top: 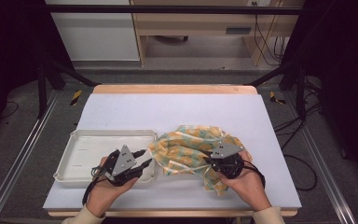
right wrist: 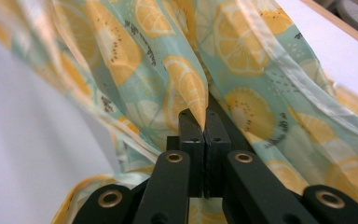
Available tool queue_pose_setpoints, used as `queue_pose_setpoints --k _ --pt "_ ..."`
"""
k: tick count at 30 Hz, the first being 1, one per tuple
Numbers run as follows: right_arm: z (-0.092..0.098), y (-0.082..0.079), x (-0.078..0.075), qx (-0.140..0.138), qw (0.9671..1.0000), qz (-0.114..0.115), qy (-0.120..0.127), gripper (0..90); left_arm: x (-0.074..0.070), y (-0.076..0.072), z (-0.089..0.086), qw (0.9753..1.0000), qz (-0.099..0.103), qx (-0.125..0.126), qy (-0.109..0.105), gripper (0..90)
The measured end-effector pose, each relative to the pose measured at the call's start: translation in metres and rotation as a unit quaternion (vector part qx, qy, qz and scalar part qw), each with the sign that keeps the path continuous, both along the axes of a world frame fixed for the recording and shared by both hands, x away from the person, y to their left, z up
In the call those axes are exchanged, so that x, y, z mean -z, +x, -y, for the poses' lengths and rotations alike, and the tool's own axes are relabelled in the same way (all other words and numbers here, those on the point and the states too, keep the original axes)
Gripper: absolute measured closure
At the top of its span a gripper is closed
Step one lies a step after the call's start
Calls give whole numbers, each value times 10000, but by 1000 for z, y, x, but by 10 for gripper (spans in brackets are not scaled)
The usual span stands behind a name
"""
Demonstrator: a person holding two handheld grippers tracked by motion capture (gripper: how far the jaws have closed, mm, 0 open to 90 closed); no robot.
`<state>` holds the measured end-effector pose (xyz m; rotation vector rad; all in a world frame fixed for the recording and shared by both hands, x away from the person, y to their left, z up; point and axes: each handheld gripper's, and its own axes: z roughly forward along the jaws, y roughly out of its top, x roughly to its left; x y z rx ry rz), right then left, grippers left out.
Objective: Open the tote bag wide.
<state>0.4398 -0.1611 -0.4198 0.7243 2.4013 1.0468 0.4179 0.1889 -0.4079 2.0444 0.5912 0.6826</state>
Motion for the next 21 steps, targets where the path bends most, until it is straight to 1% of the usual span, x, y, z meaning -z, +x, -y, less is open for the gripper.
queue_pose_setpoints --k 2,3,4,5,6,7,8,9,10,11,12,13,15,16,18,19,20,21 --pt "1 -3 0 -54 10000 20 27 895 -6 3 -6 9999 11 -96 -75 594" --pt "0 -5 0 -79 10000 27 19 895 -10 6 -8 9999 70 -129 -83 590" --pt "-2 -10 2 -161 9999 43 -28 894 -13 8 -9 9998 29 -153 -86 574" --pt "-2 -10 2 -161 9999 43 -28 894 -16 12 -7 9999 -3 -145 -88 574" --pt "-4 -15 4 -237 9997 52 -61 893 -20 16 -4 9999 -15 -111 -58 549" --pt "-4 -15 4 -237 9997 52 -61 893 -23 19 -1 10000 -14 -66 -30 549" --pt "-5 -19 5 -282 9996 63 -66 893 -29 28 11 10000 -29 32 20 510" --pt "-5 -19 5 -282 9996 63 -66 893 -29 28 11 10000 -29 32 20 486" --pt "-6 -23 6 -326 9994 93 -97 892 -31 33 19 9999 -47 98 11 466" --pt "-6 -23 6 -326 9994 93 -97 892 -33 38 27 9998 -57 191 68 466" --pt "-6 -25 6 -349 9993 101 -89 891 -34 44 35 9994 -72 299 125 444" --pt "-7 -26 7 -380 9992 84 -90 891 -35 51 45 9990 -88 373 229 430" --pt "-7 -29 8 -445 9989 78 -97 891 -34 62 59 9984 -115 463 296 404" --pt "-7 -31 9 -488 9987 67 -107 891 -33 68 65 9980 -198 511 328 384" --pt "-7 -34 11 -567 9983 47 -117 891 -29 80 77 9962 -368 658 436 343" --pt "-7 -35 12 -588 9982 35 -107 891 -26 85 83 9958 -479 681 381 330" --pt "-7 -37 14 -642 9979 31 -101 892 -24 88 85 9954 -520 705 398 320" --pt "-6 -38 15 -656 9978 32 -86 892 -20 93 90 9940 -611 789 447 307"
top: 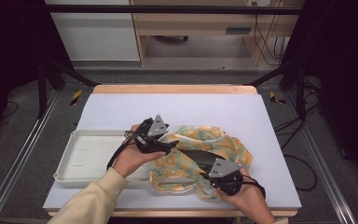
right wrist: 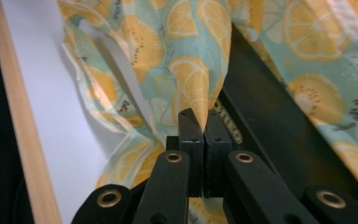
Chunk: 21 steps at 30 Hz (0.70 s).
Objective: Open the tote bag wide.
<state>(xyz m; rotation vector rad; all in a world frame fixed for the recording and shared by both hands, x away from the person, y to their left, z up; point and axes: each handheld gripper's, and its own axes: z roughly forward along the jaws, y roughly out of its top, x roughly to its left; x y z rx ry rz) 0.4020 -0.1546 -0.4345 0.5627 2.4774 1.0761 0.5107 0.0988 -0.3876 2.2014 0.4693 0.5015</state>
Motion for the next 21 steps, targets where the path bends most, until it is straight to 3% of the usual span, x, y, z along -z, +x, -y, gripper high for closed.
queue_pose_setpoints --k 2,6,9,12,13,14,16,19,21 --pt "1 -5 4 -130 9999 -76 12 893 5 5 7 9997 -149 87 148 274" --pt "1 -9 8 -267 9996 -123 -39 894 14 11 17 9986 -294 182 405 294" --pt "2 -12 10 -346 9992 -179 -75 895 17 16 23 9968 -421 178 655 399" --pt "2 -16 11 -399 9989 -233 -115 896 16 19 26 9954 -459 136 824 567" --pt "2 -19 12 -481 9983 -285 -176 898 15 20 28 9950 -454 104 886 684" --pt "2 -19 12 -481 9983 -285 -176 898 14 21 29 9949 -448 55 906 684" --pt "1 -21 14 -529 9977 -341 -238 898 11 24 30 9951 -430 -89 884 780" --pt "1 -26 19 -649 9962 -461 -361 899 7 29 28 9959 -425 -335 728 860" --pt "2 -27 20 -651 9958 -503 -408 899 5 32 26 9961 -389 -484 623 868"
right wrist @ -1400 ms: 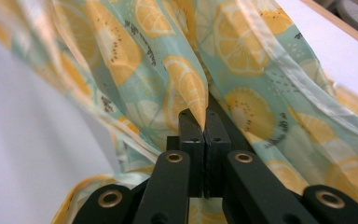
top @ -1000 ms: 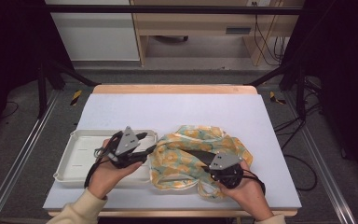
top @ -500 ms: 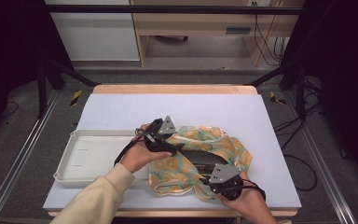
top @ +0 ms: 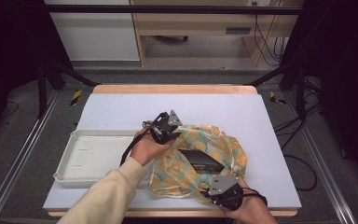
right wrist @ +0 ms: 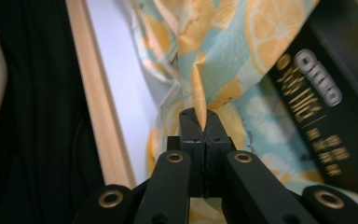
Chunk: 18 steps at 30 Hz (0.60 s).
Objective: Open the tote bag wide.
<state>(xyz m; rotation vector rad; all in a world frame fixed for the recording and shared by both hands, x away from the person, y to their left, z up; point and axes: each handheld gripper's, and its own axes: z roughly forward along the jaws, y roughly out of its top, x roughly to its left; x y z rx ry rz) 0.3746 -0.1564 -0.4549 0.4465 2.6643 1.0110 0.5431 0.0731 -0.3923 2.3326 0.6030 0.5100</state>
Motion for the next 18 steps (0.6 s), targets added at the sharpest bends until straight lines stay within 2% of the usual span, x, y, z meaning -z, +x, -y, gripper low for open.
queue_pose_setpoints --k 4,6,10,16,18 --pt "6 -4 4 -23 9999 -100 -70 900 -3 3 -6 9995 168 -240 -96 879" --pt "7 -5 5 -20 9999 -118 -71 899 -4 3 -9 9995 82 -229 -185 879" --pt "12 -4 3 95 9999 -116 62 870 -6 -1 -12 9995 121 -171 -234 881" --pt "23 -4 -12 485 9979 96 407 491 -13 -12 -12 9993 158 -6 -344 879" --pt "30 -4 -22 641 9965 221 484 407 -15 -14 -11 9991 185 24 -379 879"
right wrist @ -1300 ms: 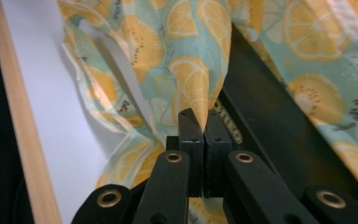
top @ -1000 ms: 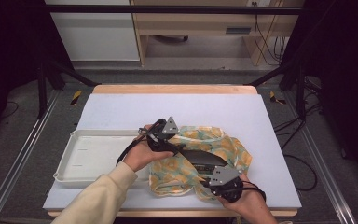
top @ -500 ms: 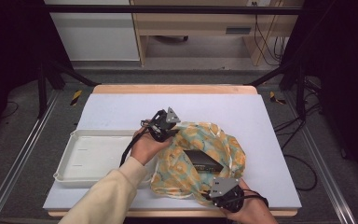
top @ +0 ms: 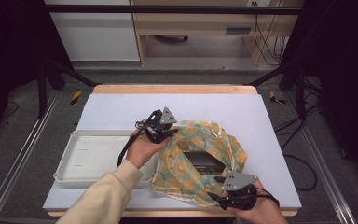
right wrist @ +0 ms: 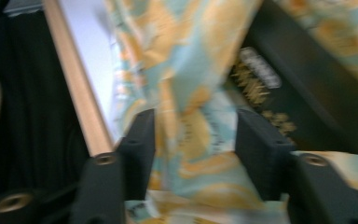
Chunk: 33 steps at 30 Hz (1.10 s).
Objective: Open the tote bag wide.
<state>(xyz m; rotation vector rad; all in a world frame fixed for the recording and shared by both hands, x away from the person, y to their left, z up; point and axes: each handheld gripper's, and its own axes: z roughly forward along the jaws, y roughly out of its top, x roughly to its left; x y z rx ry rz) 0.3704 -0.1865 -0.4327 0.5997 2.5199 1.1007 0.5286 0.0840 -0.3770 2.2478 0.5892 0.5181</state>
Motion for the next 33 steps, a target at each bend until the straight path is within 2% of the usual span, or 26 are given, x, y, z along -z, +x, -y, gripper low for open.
queue_pose_setpoints --k 1,5,7,8,9,11,14,15,16,18,20,21,22,23,24,25,26,27,29,33 --pt "0 0 0 0 10000 0 0 407 -1 -1 0 10000 -7 21 -19 879" --pt "10 1 -19 264 9994 181 111 343 -2 -3 1 10000 -26 25 -43 883" --pt "14 4 -29 471 9984 286 152 332 -3 -5 2 10000 -17 29 -53 885" --pt "19 9 -38 776 9959 408 232 321 -3 -5 2 10000 -16 43 -55 888" --pt "19 9 -38 776 9959 408 232 321 -4 -6 2 10000 -17 50 -55 888" --pt "23 15 -44 1112 9917 579 273 305 -6 -7 2 10000 2 59 -72 890" --pt "27 29 -48 1615 9841 678 308 267 -8 -8 2 9999 28 71 -112 890" --pt "26 34 -48 1804 9809 674 262 257 -9 -9 2 9999 40 79 -129 890" --pt "25 45 -45 2032 9765 690 218 236 -10 -9 2 9999 57 84 -140 890" --pt "22 49 -43 2024 9770 641 184 229 -12 -11 2 9997 71 117 -187 890" --pt "14 59 -35 1994 9786 496 -80 219 -14 -13 3 9996 121 126 -238 890" --pt "12 62 -33 1973 9791 479 -153 244 -15 -14 3 9995 137 143 -253 890" --pt "9 66 -30 2004 9785 419 -262 305 -15 -16 3 9994 160 148 -272 890" --pt "9 69 -27 2059 9769 401 -409 421 -15 -16 4 9994 158 173 -269 890" --pt "11 71 -26 2093 9760 414 -448 521 -15 -17 4 9994 158 188 -257 889" --pt "13 72 -26 2153 9746 418 -455 609 -14 -18 6 9993 151 219 -263 889" --pt "20 74 -26 2281 9720 405 -399 763 -13 -18 8 9993 134 251 -237 889" --pt "20 74 -26 2281 9720 405 -399 763 -11 -18 10 9993 131 272 -217 889" --pt "27 75 -26 2340 9704 451 -396 874 -8 -19 16 9993 124 323 -167 889" --pt "37 78 -23 2514 9646 555 -562 894 4 -19 31 9992 114 381 59 887"
